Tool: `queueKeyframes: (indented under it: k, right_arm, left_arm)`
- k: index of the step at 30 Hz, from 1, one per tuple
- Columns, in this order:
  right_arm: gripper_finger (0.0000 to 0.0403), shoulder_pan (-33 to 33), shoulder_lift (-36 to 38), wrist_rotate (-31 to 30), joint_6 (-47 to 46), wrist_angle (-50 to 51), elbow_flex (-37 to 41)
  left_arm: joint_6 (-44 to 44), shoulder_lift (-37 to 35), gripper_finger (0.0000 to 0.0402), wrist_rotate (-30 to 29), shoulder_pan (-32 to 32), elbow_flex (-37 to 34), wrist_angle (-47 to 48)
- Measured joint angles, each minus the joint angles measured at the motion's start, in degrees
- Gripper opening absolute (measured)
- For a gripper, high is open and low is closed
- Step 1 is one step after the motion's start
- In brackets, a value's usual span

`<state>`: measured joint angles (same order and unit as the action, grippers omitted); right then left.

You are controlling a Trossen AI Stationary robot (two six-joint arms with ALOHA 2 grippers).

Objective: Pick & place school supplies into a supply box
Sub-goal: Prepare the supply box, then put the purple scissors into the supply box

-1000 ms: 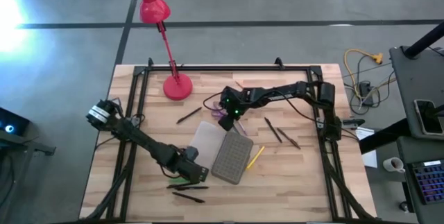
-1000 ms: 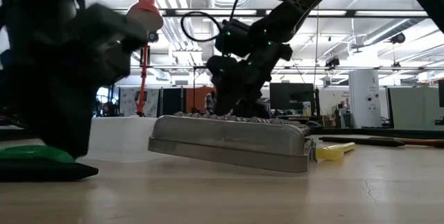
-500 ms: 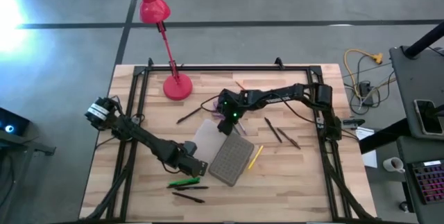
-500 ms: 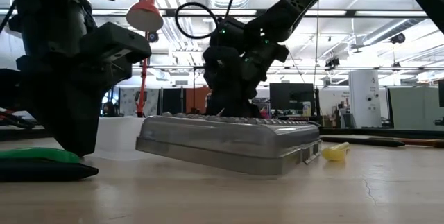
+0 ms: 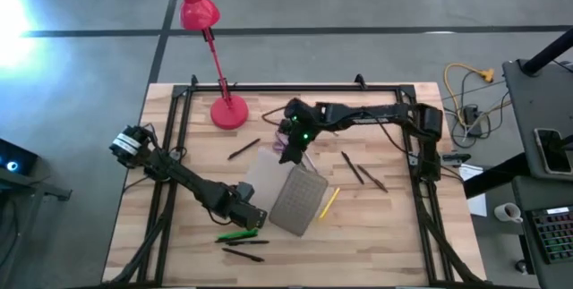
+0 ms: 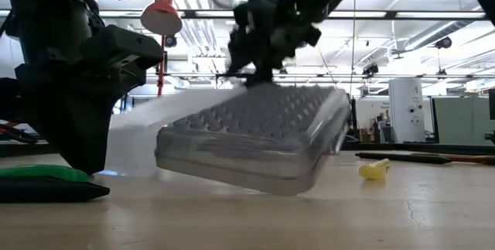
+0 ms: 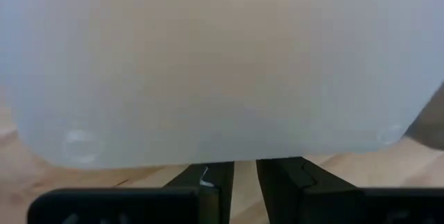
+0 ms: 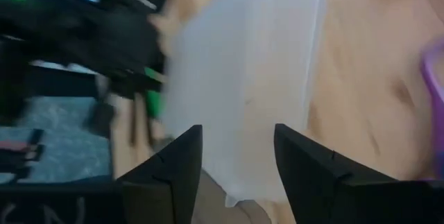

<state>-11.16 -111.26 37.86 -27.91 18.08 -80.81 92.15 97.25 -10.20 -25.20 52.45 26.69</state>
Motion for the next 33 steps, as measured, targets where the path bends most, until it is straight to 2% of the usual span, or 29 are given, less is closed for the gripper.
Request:
queueKeyframes:
  k: [6, 9, 13, 18, 23, 25, 29, 33]
  right_arm:
    - [0.0166, 1.4, 3.2, 3.7, -1.7, -0.4, -4.4]
    - [0.0166, 3.4, 3.2, 5.7, -2.8, -0.4, -6.6]
    - [0.0166, 7.6, 2.6, 5.4, -3.5, -2.4, -8.4]
    - [0.0166, 11.0, 0.8, 4.6, -5.7, -7.8, -7.9]
    - [0.0163, 10.9, -0.8, 4.3, -7.4, -11.8, -8.1]
    - [0.0161, 10.7, -1.4, 3.2, -5.7, -10.8, -7.9]
    - [0.0156, 10.2, -1.5, -2.6, -1.8, -8.1, -7.7]
    - [0.0155, 8.7, -0.2, -3.6, 0.9, -3.3, -7.8]
  left_arm:
    - [-1.5, 0.1, 0.0049, -2.9, 0.8, -0.1, 0.3]
    - [-1.6, 0.1, 0.0049, -6.7, 1.3, -0.2, 0.4]
    - [-2.1, 0.2, 0.0049, -10.8, 2.2, -0.3, 0.3]
    - [-1.5, 0.2, 0.0049, -11.3, 2.4, -0.2, 0.1]
    - [-1.4, -0.7, 0.0049, -10.2, 1.2, -0.2, 1.6]
    - [-0.7, -1.7, 0.0049, -10.0, 0.5, -0.2, 3.9]
    - [1.8, -3.6, 0.0049, -9.8, -1.0, -0.2, 10.5]
    - [3.4, -6.0, 0.0049, -9.6, -2.5, -0.2, 15.3]
